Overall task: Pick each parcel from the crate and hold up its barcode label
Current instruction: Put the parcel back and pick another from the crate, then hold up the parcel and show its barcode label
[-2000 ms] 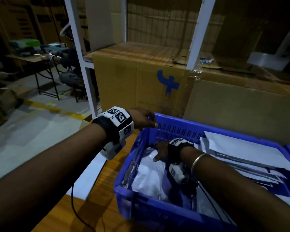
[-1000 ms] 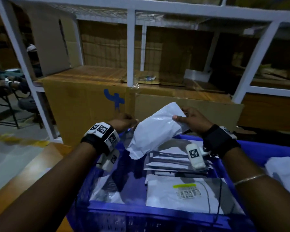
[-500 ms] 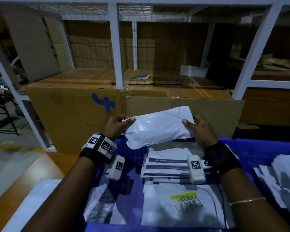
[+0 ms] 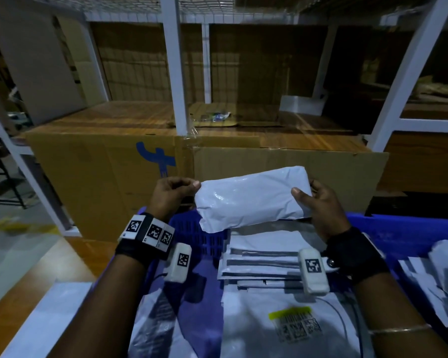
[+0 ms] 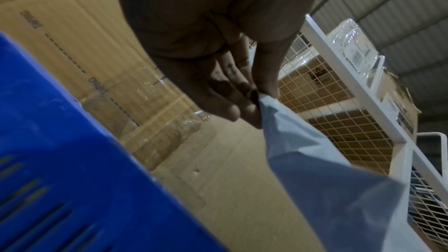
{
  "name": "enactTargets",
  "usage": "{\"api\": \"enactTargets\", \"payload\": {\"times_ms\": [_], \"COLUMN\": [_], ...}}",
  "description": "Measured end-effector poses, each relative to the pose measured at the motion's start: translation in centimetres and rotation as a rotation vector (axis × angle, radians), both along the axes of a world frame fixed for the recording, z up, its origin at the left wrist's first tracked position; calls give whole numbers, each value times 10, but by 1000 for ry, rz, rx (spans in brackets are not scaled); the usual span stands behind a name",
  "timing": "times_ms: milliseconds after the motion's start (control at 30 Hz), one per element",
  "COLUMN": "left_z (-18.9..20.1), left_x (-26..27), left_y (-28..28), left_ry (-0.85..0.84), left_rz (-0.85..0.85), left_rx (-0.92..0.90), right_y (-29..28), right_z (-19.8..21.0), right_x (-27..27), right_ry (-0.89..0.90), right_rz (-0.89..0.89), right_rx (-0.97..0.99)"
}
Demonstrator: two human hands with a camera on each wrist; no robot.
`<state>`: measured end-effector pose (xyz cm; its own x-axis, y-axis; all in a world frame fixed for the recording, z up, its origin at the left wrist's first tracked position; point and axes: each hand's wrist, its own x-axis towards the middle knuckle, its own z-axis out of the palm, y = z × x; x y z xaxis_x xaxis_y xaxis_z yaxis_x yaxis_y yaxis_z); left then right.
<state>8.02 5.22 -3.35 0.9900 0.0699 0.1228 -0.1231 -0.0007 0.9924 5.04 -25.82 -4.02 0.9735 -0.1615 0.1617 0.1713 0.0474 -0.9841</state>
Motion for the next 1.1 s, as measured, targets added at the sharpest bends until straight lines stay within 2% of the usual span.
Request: {"api": "enactTargets", "payload": {"times_ms": [167,400,600,867,1100], "left_z": [-1,-7,-8,-7,-10], "left_x": [-2,-5,-7,-17,-16], "left_y": [1,-1,-7,-18,-15], "left_ry": [23,-39,-36,-64,-11], "left_rz": [1,-16,23,-182,-211], "left_rx": [-26,113,98,132,116], "right_y": [-2,-6,-8,-21,-19], "right_z": [0,0,-2,-7,-6], "right_x": [-1,-2,2,11,9], "right_ry": [-7,-13,-75,-152,-171], "right_rz": [-4,14,-8,-107,-102], "right_rx": [-12,-11,-21,42,57]}}
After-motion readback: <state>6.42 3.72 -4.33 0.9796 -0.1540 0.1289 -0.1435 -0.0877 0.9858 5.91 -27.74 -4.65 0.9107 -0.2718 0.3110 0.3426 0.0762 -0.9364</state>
